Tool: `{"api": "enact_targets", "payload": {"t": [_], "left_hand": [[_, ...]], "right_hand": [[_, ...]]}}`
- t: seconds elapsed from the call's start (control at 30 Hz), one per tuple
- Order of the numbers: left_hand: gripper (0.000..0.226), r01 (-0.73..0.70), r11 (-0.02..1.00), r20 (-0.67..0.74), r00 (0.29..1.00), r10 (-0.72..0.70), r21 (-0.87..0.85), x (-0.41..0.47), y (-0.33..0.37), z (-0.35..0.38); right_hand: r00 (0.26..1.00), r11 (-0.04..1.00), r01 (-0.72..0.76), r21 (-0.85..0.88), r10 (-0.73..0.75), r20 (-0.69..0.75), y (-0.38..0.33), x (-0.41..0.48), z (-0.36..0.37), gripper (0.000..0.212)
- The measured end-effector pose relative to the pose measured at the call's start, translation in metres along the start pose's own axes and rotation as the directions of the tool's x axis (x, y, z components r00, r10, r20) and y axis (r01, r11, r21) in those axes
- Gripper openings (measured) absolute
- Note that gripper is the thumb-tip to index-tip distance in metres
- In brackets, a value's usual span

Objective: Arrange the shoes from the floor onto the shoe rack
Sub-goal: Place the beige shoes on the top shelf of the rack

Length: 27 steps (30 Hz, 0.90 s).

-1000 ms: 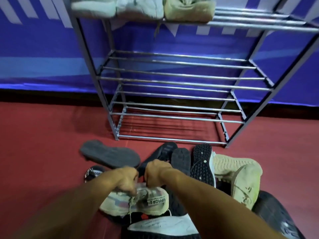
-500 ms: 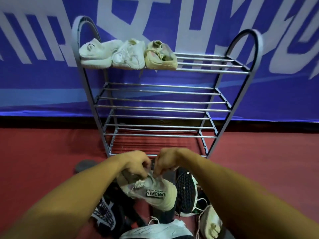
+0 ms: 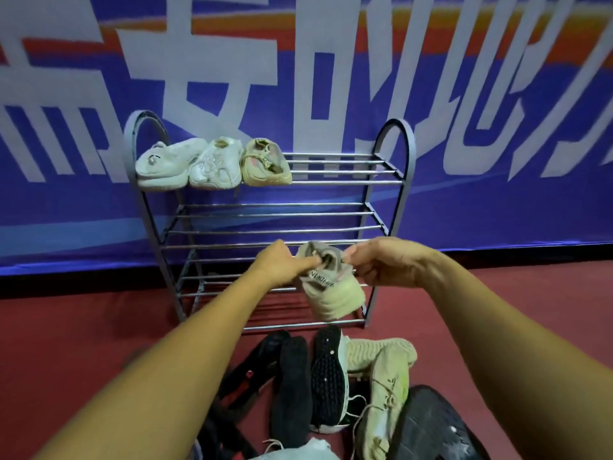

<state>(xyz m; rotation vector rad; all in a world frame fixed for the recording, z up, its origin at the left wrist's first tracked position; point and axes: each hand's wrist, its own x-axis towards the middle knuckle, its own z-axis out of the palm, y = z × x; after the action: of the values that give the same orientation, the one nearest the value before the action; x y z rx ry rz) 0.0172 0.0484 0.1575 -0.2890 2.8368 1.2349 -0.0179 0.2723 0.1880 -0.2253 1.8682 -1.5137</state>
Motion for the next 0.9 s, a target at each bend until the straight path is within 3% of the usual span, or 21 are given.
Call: {"api": "enact_targets", "payload": {"t": [0.1, 0.2, 0.33, 0.57, 0.7, 0.83, 0.9], "left_hand": [[0.073, 0.114, 0.969, 0.091, 0.991, -0.096, -0.221, -0.005, -0.002, -0.01], [0.055, 0.181, 0.912, 0.272, 0.959, -0.08, -0.368, -0.013, 0.004, -0.02], [0.042, 0.24, 0.809, 0.427, 0.904, 0.016, -0.537, -0.017, 0.021, -0.021], [0.013, 0.206, 0.631, 0.348, 0.931, 0.109, -0.748, -0.02, 0.048, -0.02], [0.013, 0.141, 0.574, 0.211, 0.976, 0.056, -0.807, -0.012, 0.054, -0.021], [0.013, 0.095, 0.549, 0.102, 0.995, -0.018, -0.83, -0.004, 0.058, -0.022], [0.013, 0.063, 0.522, 0.05, 0.998, -0.04, -0.851, 0.0, 0.062, -0.024]], "right_hand": [[0.995, 0.995, 0.097, 0.008, -0.097, -0.036, -0.013, -0.013, -0.013, 0.022], [0.979, 0.98, 0.187, 0.069, -0.18, -0.096, -0.023, -0.022, -0.018, 0.01], [0.957, 0.946, 0.279, 0.166, -0.259, -0.131, -0.029, -0.026, -0.021, 0.016], [0.923, 0.864, 0.385, 0.324, -0.358, -0.141, -0.029, -0.022, -0.026, 0.009], [0.895, 0.865, 0.435, 0.25, -0.384, -0.227, -0.034, -0.018, -0.016, 0.009], [0.887, 0.922, 0.374, 0.099, -0.325, -0.328, -0.036, -0.011, -0.006, 0.049], [0.903, 0.945, 0.325, 0.023, -0.303, -0.304, -0.037, -0.009, -0.003, 0.054]]}}
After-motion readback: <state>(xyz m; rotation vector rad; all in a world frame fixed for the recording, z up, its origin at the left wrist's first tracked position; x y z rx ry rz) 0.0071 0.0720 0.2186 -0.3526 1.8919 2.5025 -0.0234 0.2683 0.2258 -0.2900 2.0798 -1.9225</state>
